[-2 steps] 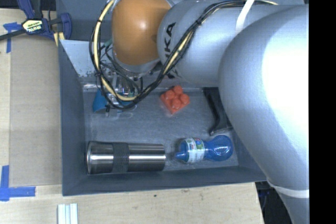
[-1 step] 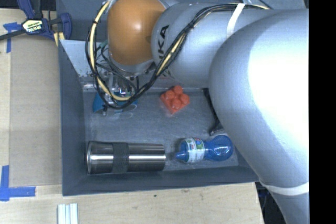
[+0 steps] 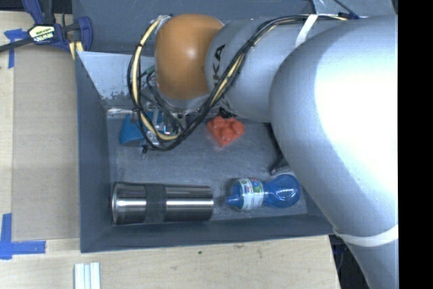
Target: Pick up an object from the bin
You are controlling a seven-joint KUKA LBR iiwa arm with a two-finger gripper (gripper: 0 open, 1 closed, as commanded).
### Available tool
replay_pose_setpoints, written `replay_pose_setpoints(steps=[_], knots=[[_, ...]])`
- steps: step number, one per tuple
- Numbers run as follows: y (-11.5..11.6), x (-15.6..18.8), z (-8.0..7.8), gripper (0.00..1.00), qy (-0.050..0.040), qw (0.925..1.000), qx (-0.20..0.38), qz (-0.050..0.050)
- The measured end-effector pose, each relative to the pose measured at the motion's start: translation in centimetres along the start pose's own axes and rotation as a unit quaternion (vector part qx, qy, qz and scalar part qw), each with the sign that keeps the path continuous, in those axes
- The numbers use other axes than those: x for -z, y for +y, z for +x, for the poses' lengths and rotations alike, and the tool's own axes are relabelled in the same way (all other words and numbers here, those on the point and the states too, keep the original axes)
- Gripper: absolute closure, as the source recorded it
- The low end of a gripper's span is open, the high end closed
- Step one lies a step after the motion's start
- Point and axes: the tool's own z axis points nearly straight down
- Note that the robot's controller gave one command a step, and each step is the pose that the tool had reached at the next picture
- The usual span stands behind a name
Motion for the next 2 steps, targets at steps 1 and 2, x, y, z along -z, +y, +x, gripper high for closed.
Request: replay_pose_setpoints(steps=[1, 2], knots=[[-1.19, -1.16, -0.01, 1.0, -0.0017, 0.9991, -0.042, -0.001], [-1.19, -1.16, -0.01, 1.0, -0.0017, 0.9991, -0.042, -0.001]])
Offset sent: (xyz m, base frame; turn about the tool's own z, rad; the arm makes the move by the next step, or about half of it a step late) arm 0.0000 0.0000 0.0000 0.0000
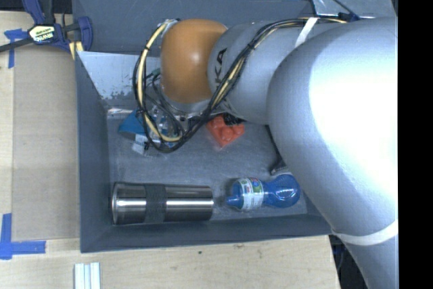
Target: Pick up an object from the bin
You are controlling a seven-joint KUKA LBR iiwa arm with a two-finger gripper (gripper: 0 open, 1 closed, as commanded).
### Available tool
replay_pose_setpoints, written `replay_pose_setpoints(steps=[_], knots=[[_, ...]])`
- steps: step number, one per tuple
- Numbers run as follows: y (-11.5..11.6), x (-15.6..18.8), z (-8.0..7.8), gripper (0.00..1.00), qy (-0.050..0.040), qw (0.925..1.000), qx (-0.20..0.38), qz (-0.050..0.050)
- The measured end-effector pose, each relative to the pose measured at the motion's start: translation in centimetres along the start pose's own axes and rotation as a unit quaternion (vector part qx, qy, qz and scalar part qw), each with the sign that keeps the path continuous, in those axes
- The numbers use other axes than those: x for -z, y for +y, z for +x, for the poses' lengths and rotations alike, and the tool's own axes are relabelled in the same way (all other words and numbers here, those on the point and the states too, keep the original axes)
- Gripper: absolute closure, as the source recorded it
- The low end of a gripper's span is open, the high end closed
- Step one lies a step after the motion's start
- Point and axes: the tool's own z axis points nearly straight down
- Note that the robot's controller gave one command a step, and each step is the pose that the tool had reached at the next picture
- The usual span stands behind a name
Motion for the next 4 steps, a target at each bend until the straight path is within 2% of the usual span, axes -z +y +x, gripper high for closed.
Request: replay_pose_setpoints(steps=[1, 2, 3, 4], knots=[[-0.1, 7.7, 0.5, 1.0, 0.0006, 0.9999, 0.014, 0.001], [0.5, 6.5, 0.6, 1.0, 0.0028, 1.0, 0.003, 0.002], [0.1, -0.5, -0.1, 1.0, 0.0022, 0.9985, 0.055, 0.001], [-0.6, 0.8, 0.0, 1.0, 0.0034, 1.0, -0.009, 0.003]])
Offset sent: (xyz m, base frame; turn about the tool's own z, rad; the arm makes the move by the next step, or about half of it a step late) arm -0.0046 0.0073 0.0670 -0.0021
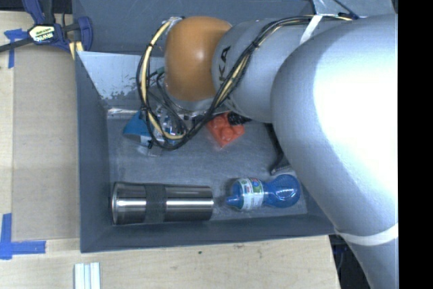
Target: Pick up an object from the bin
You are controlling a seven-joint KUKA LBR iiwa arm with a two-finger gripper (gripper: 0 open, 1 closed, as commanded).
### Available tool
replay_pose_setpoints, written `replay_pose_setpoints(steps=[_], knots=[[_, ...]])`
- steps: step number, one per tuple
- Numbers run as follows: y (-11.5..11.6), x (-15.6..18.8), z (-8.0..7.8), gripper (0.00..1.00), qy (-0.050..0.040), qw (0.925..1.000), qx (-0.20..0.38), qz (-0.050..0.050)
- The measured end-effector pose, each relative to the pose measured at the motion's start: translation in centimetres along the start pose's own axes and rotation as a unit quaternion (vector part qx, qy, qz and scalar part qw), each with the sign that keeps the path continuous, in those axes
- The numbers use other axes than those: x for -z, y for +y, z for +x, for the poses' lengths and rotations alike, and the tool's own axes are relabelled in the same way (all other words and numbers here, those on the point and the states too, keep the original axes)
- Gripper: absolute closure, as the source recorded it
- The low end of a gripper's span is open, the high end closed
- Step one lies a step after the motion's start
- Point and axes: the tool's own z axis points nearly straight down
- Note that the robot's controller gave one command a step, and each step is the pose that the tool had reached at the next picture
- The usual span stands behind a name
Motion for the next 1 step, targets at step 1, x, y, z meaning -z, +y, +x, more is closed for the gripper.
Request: replay_pose_setpoints(steps=[1], knots=[[0.31, 8.0, 0.18, 1.0, 0.0021, 0.9995, 0.031, 0.001]])
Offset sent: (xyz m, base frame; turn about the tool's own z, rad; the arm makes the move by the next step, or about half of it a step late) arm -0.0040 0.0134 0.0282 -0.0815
